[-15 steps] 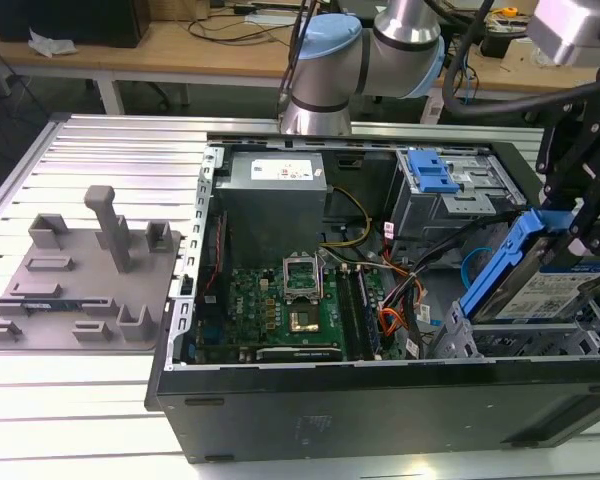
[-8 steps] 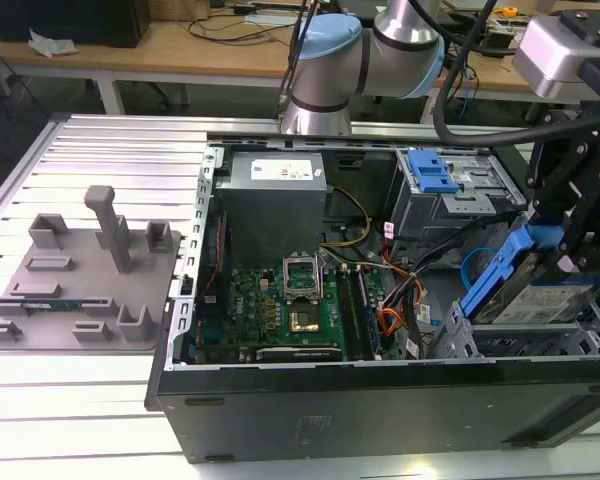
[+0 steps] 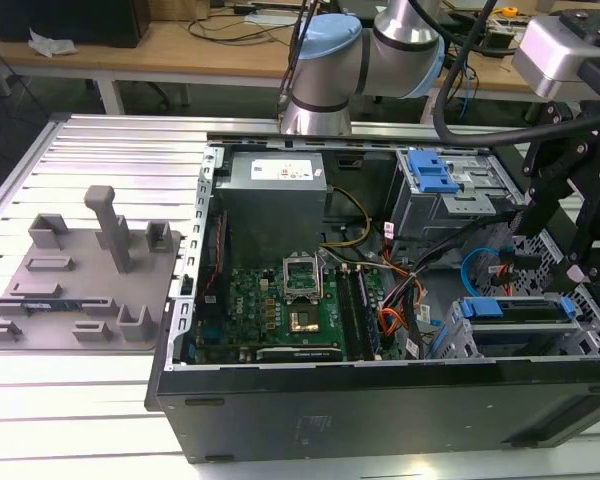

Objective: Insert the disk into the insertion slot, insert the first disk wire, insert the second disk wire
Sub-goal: 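Insert the disk into the insertion slot, then insert the first disk wire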

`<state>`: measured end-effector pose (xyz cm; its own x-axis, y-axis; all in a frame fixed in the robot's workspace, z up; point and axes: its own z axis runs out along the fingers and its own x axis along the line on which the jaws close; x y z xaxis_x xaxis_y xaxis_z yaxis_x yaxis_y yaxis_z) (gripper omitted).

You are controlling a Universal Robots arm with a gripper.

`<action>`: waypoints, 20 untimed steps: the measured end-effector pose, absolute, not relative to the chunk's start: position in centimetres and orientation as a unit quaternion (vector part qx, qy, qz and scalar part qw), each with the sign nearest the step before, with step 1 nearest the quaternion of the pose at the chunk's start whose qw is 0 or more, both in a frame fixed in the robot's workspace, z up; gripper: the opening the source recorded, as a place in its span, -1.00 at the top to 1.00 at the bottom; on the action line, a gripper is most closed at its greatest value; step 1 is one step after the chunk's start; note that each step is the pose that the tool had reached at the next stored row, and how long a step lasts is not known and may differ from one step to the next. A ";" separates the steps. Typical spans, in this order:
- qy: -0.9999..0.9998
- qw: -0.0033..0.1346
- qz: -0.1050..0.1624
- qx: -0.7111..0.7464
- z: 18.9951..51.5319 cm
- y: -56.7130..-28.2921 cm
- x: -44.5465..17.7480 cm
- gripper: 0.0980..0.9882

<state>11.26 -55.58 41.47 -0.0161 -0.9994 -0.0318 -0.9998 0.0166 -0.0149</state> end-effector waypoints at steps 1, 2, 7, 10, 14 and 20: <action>0.713 0.017 0.006 -0.701 41.5 -55.6 11.3 -0.18; 0.713 0.016 0.006 -0.701 41.5 -55.6 11.3 -0.18; 0.713 0.016 0.006 -0.701 41.5 -55.6 11.3 -0.18; 0.713 0.016 0.006 -0.701 41.5 -55.6 11.3 -0.18; 0.713 0.016 0.005 -0.701 41.5 -55.5 11.3 -0.18; 0.712 -0.016 -0.028 -0.701 41.5 -53.8 11.2 -0.18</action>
